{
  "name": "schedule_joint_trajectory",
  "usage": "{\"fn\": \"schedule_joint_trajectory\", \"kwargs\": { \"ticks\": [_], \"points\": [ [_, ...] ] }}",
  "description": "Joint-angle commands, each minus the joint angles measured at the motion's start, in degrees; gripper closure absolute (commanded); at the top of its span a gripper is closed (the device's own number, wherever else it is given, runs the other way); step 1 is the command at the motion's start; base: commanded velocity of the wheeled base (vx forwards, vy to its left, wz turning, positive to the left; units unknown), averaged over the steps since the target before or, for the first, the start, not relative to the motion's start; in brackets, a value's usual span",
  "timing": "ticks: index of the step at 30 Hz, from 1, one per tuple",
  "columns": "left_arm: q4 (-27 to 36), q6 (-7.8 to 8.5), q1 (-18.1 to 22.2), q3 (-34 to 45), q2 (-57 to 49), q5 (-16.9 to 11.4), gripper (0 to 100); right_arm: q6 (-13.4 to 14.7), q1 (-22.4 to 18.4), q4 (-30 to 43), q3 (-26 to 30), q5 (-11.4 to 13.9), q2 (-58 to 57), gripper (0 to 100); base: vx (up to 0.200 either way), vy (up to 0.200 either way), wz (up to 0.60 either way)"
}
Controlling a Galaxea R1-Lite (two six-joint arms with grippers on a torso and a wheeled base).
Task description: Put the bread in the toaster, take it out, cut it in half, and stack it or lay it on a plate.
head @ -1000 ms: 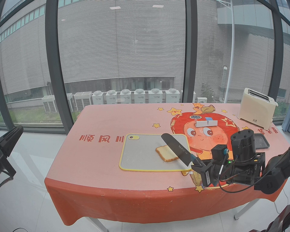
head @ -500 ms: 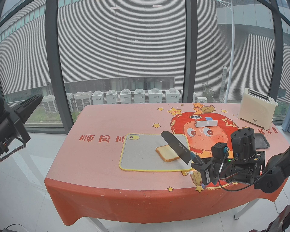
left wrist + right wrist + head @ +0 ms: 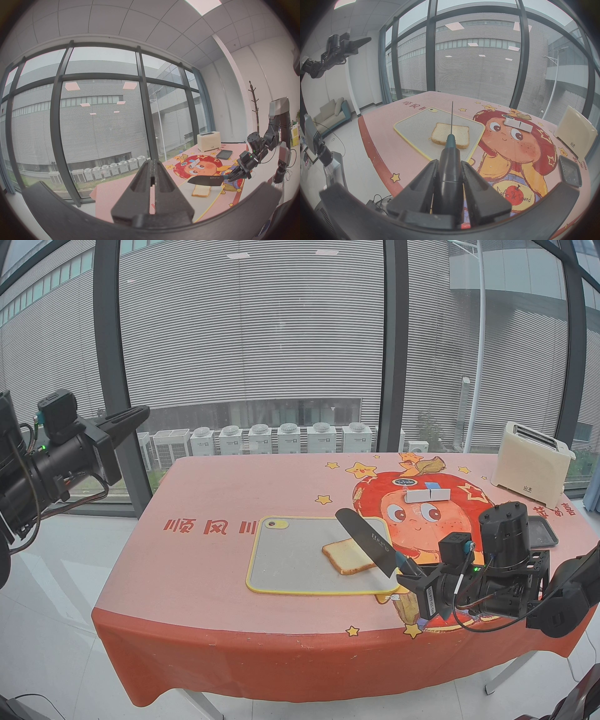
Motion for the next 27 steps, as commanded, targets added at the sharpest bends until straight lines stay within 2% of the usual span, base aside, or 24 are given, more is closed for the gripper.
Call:
{"fn": "schedule_joint_trajectory", "kwargs": {
  "ticks": [1,5,10,12,17,18,22,27],
  "points": [
    [-0.11,0.41,-0.15,-2.10,8.93,-0.58,100,-0.25,0.00,-0.03,0.27,0.01,0.68,100,0.000,0.000,0.00],
    [-0.46,0.67,-3.32,-5.44,13.59,-0.58,100,-0.25,0.08,-0.03,0.36,0.01,0.68,100,0.000,0.000,0.00],
    [-0.29,0.58,-9.38,-14.14,18.95,-1.28,100,-0.25,0.00,-0.03,0.18,0.01,0.59,100,0.000,0.000,0.00],
    [-0.11,0.76,-10.43,-17.30,21.24,-1.28,100,-0.25,0.00,-0.03,0.18,0.01,0.59,100,0.000,0.000,0.00],
    [-0.02,2.52,-13.86,-21.08,26.07,-1.37,100,-0.16,0.08,-0.03,0.09,0.10,0.51,100,0.000,0.000,0.00],
    [-0.02,2.60,-14.04,-21.17,26.25,-1.37,100,-0.16,0.08,-0.03,0.09,0.10,0.51,100,0.000,0.000,0.00],
    [0.07,2.69,-19.14,-23.37,29.32,-1.28,100,-0.08,0.00,-0.03,0.00,0.10,0.33,100,0.000,0.000,0.00],
    [0.07,2.78,-22.04,-27.50,33.54,-1.11,100,-0.16,0.08,-0.03,-0.08,0.10,0.77,100,0.000,0.000,0.00]
  ]
}}
